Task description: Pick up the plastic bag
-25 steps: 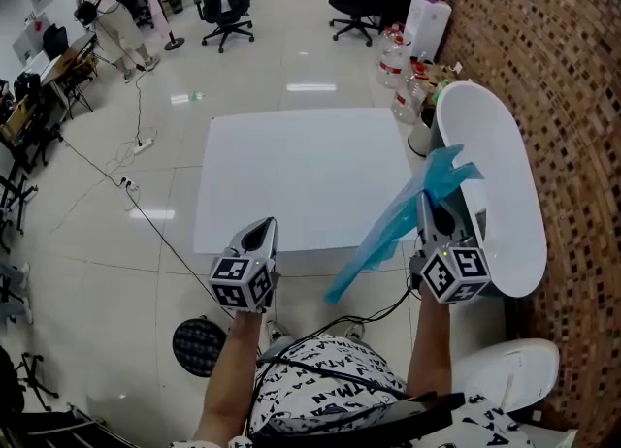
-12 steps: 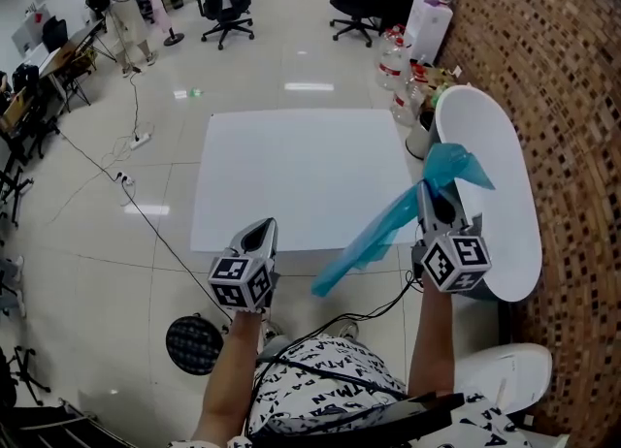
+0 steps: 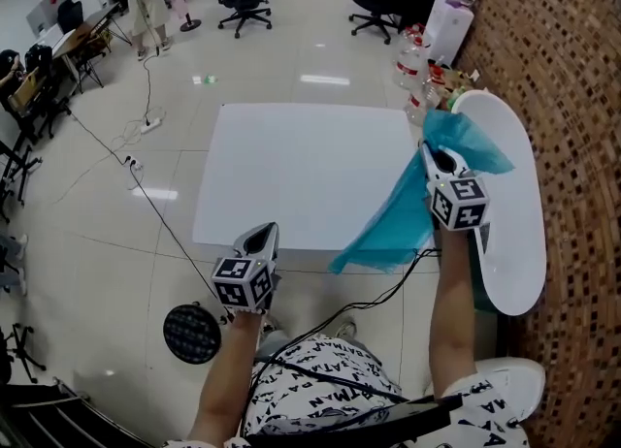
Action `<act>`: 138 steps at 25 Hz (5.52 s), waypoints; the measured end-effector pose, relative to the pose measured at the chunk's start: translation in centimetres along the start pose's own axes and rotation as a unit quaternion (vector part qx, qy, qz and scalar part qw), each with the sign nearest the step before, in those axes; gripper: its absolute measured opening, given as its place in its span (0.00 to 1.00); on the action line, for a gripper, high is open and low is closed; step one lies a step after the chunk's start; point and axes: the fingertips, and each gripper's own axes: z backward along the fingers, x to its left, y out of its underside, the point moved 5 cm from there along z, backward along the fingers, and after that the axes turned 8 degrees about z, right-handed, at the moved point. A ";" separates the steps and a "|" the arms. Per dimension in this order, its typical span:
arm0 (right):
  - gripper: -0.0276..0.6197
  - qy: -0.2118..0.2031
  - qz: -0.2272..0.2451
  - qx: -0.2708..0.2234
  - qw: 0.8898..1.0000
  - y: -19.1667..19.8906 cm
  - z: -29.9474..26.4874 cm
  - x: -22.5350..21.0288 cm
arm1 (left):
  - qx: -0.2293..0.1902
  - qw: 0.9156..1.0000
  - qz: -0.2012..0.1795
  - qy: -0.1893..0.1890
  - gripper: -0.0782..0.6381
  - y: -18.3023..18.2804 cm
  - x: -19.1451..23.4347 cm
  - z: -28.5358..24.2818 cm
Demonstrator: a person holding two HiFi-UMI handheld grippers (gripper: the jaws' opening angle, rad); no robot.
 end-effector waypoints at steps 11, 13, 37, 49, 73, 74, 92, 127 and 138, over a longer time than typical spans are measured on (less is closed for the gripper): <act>0.06 -0.207 0.094 0.084 0.970 3.7 -16.9 9.4 | 0.040 0.998 0.026 -0.037 0.11 4.6 0.4 -2.7; 0.06 -0.235 0.112 0.101 0.960 4.4 -19.7 12.4 | 0.052 0.998 0.024 -0.027 0.11 4.9 1.2 -3.7; 0.41 -0.518 0.058 0.181 0.834 13.5 -28.6 43.9 | 0.104 0.992 0.032 -0.070 0.11 2.8 17.7 -5.4; 0.45 -0.184 -0.131 0.212 0.951 17.4 -15.6 26.2 | 0.164 0.979 -0.114 0.050 0.11 2.8 19.3 -17.0; 0.45 -0.103 -0.174 0.361 0.910 28.0 -21.9 18.6 | 0.287 0.949 -0.095 -0.088 0.11 9.7 24.8 -14.8; 0.45 -0.106 -0.174 0.350 0.914 27.6 -23.4 19.1 | 0.285 0.950 -0.088 -0.097 0.11 9.7 25.3 -14.2; 0.45 -0.063 -0.100 0.410 0.905 30.7 -12.0 17.3 | 0.255 0.953 -0.038 -0.158 0.11 9.7 26.4 -14.2; 0.04 -0.084 -0.195 0.055 0.976 9.3 -3.8 14.8 | -0.044 0.999 0.006 -0.016 0.11 -3.9 4.2 -6.3; 0.04 -0.070 -0.181 0.079 0.978 9.9 -0.4 14.9 | -0.033 0.998 -0.049 -0.022 0.11 -2.7 1.3 -4.5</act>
